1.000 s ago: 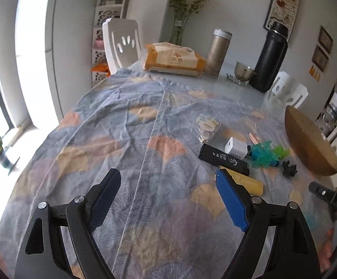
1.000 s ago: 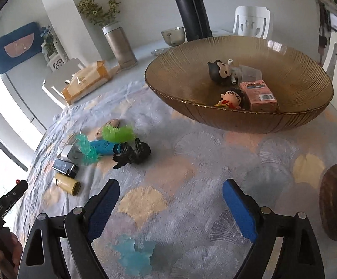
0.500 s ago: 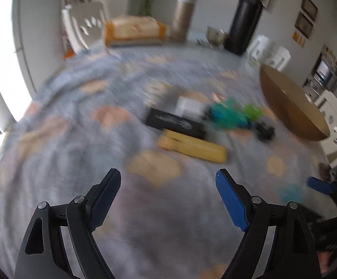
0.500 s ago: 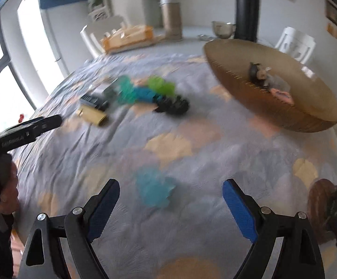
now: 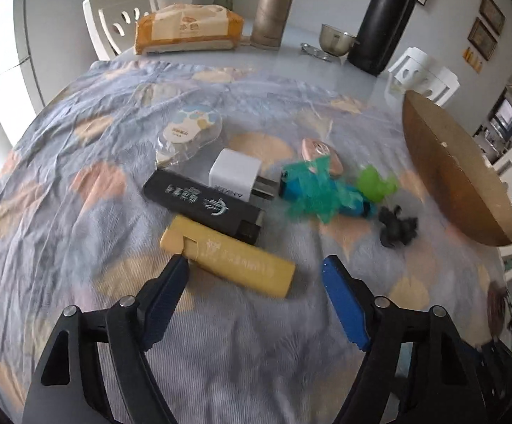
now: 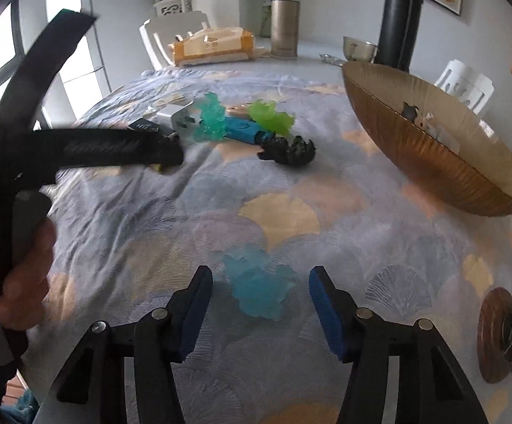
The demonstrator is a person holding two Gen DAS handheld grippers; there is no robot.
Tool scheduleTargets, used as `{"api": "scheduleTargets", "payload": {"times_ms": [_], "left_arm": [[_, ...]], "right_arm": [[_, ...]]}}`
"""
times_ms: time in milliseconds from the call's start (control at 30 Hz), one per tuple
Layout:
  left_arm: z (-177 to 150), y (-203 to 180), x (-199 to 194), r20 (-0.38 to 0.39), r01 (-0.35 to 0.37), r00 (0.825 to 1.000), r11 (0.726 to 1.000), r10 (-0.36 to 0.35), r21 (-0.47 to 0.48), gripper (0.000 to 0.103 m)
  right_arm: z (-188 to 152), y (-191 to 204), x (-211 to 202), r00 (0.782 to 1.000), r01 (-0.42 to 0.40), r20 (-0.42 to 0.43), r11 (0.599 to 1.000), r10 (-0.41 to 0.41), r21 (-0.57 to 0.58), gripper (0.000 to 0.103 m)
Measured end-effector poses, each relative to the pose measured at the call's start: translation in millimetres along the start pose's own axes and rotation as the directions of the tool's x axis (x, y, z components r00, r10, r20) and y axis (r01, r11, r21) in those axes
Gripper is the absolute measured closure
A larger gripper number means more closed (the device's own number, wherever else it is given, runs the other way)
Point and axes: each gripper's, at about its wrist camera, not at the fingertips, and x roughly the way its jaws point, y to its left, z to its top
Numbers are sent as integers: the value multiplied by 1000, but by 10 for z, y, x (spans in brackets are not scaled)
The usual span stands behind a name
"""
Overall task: Organize rigid objects
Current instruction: 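Move the left tool toward the yellow bar box while the right tool approaches the teal toy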
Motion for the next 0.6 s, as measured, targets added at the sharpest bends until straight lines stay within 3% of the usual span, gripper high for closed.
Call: {"api": "scheduleTargets", "payload": {"times_ms": [67, 167, 267, 367, 500, 600], "left_arm": [[12, -1, 12, 8, -35, 999, 999, 35, 22, 55], [-8, 168, -60, -20, 69, 997, 998, -69, 10, 70], [-79, 302, -167, -31, 121, 992, 991, -119, 50, 74], [-189, 448, -268, -40, 65, 997, 988, -60, 143, 74], [-215, 586, -351, -67, 92, 994, 981, -82, 173, 75], [-204, 497, -380, -77, 120, 991, 975, -107, 186, 69]], "right_arm": [[10, 2, 19, 1000, -18, -1, 1000, 18, 0, 47], [0, 0, 5, 999, -51, 4, 999, 51, -6, 47], [-2, -5, 4, 998, -57, 4, 998, 57, -4, 47], [-2, -53, -4, 997, -81, 6, 997, 81, 13, 46], [-10, -58, -15, 996, -92, 7, 995, 92, 21, 38], [-8, -37, -16, 996, -86, 9, 996, 86, 13, 36]]}}
